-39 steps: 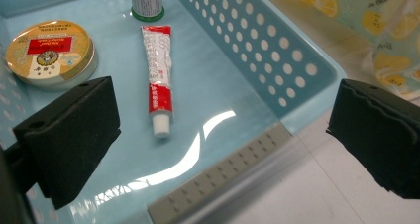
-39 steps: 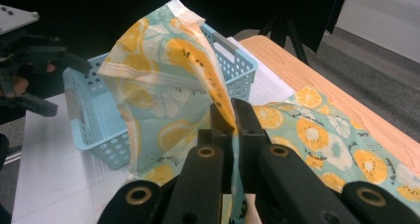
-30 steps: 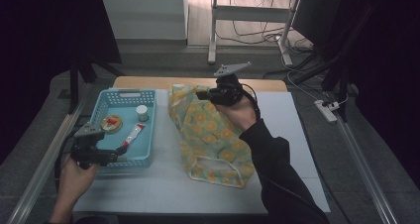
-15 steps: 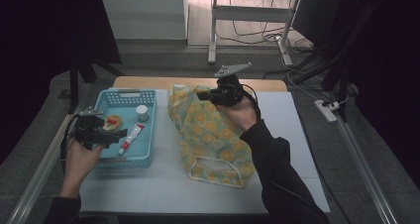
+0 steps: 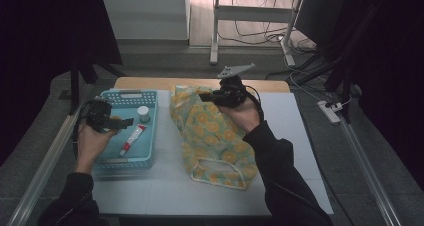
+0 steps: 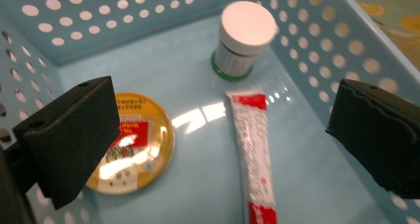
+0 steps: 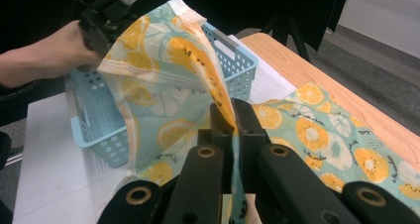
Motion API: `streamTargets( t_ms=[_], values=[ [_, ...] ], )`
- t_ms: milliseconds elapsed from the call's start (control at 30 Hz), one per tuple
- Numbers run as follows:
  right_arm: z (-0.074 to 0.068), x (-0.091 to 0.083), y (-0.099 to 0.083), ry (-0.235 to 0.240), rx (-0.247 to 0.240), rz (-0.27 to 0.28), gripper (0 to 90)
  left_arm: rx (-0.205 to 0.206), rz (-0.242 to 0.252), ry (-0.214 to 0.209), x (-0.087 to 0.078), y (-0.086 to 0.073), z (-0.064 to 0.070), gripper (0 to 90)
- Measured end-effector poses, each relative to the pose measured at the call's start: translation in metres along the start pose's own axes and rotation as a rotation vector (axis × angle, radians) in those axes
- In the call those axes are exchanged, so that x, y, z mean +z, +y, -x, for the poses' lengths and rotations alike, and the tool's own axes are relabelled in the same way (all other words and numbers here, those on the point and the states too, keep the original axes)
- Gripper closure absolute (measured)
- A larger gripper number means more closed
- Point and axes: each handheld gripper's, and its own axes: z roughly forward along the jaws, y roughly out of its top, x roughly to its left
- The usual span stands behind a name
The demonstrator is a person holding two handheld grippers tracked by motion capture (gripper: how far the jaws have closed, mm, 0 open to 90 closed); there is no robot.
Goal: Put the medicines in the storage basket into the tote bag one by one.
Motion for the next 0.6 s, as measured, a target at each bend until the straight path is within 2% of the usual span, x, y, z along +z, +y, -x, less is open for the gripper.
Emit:
streamTargets(
  t_ms=[200, 300, 333, 500, 600],
  values=[
    [0.001, -0.001, -0.002, 0.002, 0.003, 0.002, 89.4, 0.01, -0.061, 0.019, 0.017, 0.011, -0.008, 0.0],
    [0.001, -0.001, -0.002, 0.004, 0.003, 0.002, 89.4, 0.016, -0.095, 0.046, 0.024, 0.016, -0.011, 1.7],
    [0.001, -0.001, -0.002, 0.004, 0.003, 0.003, 89.4, 0.011, -0.103, 0.059, 0.026, 0.017, -0.013, 4.3],
    [0.002, -0.002, -0.002, 0.003, 0.003, 0.004, 89.4, -0.003, -0.138, 0.113, 0.034, 0.02, -0.019, 6.4],
    [0.002, -0.002, -0.002, 0.003, 0.004, 0.007, 89.4, 0.0, -0.181, 0.145, 0.041, 0.021, -0.021, 6.2]
  ],
)
